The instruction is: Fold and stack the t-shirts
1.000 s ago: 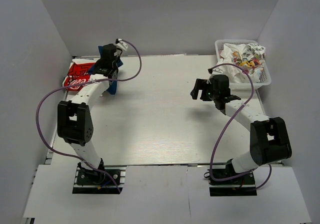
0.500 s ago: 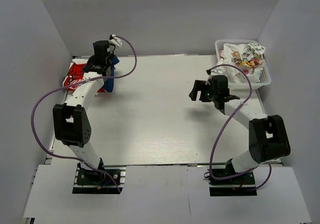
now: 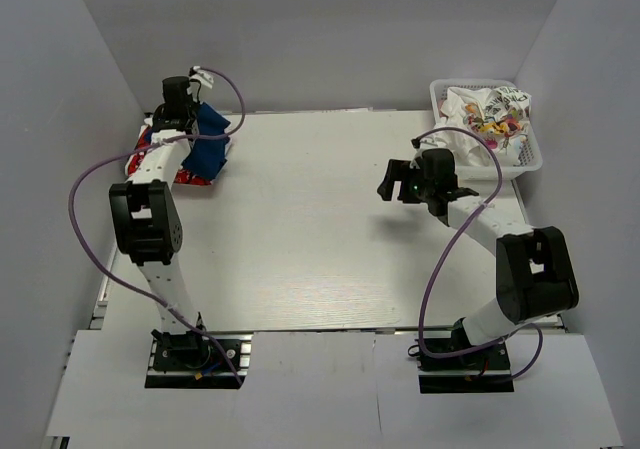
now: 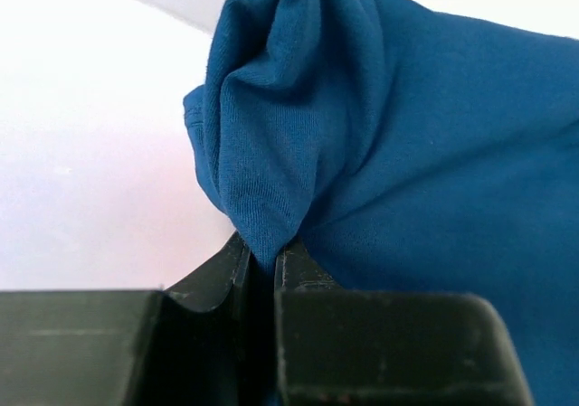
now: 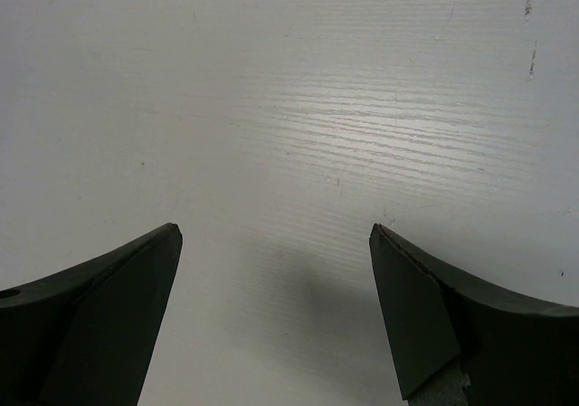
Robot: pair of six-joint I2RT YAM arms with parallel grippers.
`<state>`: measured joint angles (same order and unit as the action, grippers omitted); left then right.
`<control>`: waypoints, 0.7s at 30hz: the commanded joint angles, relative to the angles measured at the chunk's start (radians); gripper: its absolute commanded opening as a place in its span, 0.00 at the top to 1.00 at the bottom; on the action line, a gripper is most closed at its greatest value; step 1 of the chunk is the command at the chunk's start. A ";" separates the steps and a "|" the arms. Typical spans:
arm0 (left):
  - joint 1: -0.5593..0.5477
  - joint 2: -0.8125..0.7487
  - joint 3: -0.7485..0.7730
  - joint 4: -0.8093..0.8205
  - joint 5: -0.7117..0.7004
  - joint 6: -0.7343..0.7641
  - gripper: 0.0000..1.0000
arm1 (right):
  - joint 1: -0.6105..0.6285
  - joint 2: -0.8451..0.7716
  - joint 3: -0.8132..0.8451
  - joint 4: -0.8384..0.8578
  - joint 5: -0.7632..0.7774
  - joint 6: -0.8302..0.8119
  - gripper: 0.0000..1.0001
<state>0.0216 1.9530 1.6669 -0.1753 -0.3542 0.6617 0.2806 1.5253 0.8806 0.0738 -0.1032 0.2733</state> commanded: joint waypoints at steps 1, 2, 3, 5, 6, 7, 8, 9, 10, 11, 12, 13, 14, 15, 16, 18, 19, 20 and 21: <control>0.052 0.061 0.080 0.008 0.021 -0.019 1.00 | -0.004 0.024 0.050 0.001 -0.004 -0.008 0.10; 0.067 0.082 0.118 -0.004 0.033 -0.019 1.00 | -0.004 0.030 0.058 -0.005 -0.007 -0.011 0.10; 0.067 0.118 0.131 -0.013 0.043 -0.030 1.00 | -0.006 0.030 0.064 -0.005 -0.016 -0.006 0.10; 0.077 0.139 0.131 0.003 0.031 -0.030 1.00 | -0.004 0.044 0.073 -0.011 -0.015 -0.011 0.10; 0.086 0.139 0.131 0.016 0.021 -0.039 1.00 | -0.006 0.045 0.075 -0.014 -0.015 -0.009 0.10; 0.095 0.164 0.145 0.016 0.021 -0.048 1.00 | -0.004 0.053 0.083 -0.017 -0.016 -0.014 0.10; 0.095 0.164 0.145 0.016 0.008 -0.048 1.00 | -0.009 0.055 0.081 -0.017 -0.016 -0.011 0.10; 0.104 0.178 0.145 0.016 0.008 -0.065 1.00 | -0.006 0.058 0.084 -0.016 -0.019 -0.014 0.10; 0.113 0.178 0.145 0.016 -0.003 -0.065 1.00 | -0.006 0.059 0.086 -0.016 -0.020 -0.013 0.10; 0.113 0.187 0.145 0.016 -0.014 -0.094 1.00 | -0.004 0.062 0.084 -0.016 -0.021 -0.011 0.10; 0.123 0.187 0.145 0.016 -0.014 -0.103 1.00 | -0.006 0.064 0.089 -0.019 -0.018 -0.014 0.10; 0.123 0.196 0.145 0.016 -0.014 -0.103 1.00 | -0.006 0.068 0.093 -0.019 -0.018 -0.014 0.10; 0.133 0.196 0.145 0.016 -0.029 -0.129 1.00 | -0.006 0.070 0.093 -0.022 -0.020 -0.016 0.10; 0.133 0.207 0.145 0.016 -0.038 -0.129 1.00 | -0.003 0.072 0.096 -0.023 -0.021 -0.013 0.10; 0.133 0.207 0.155 0.002 -0.057 -0.143 1.00 | -0.009 0.070 0.097 -0.023 -0.023 -0.014 0.10; 0.144 0.230 0.191 -0.021 -0.080 -0.183 0.61 | -0.007 0.076 0.100 -0.028 -0.026 -0.016 0.10; 0.155 0.230 0.201 -0.033 -0.091 -0.194 0.32 | -0.003 0.075 0.100 -0.029 -0.027 -0.014 0.10; 0.155 0.230 0.214 -0.049 -0.104 -0.207 0.01 | -0.006 0.076 0.104 -0.031 -0.033 -0.017 0.10; 0.155 0.230 0.224 -0.049 -0.114 -0.227 0.01 | -0.003 0.075 0.104 -0.035 -0.036 -0.017 0.10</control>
<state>0.1505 2.1963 1.8294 -0.2134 -0.3988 0.5022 0.2806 1.5944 0.9386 0.0463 -0.1192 0.2726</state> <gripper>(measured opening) 0.916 0.901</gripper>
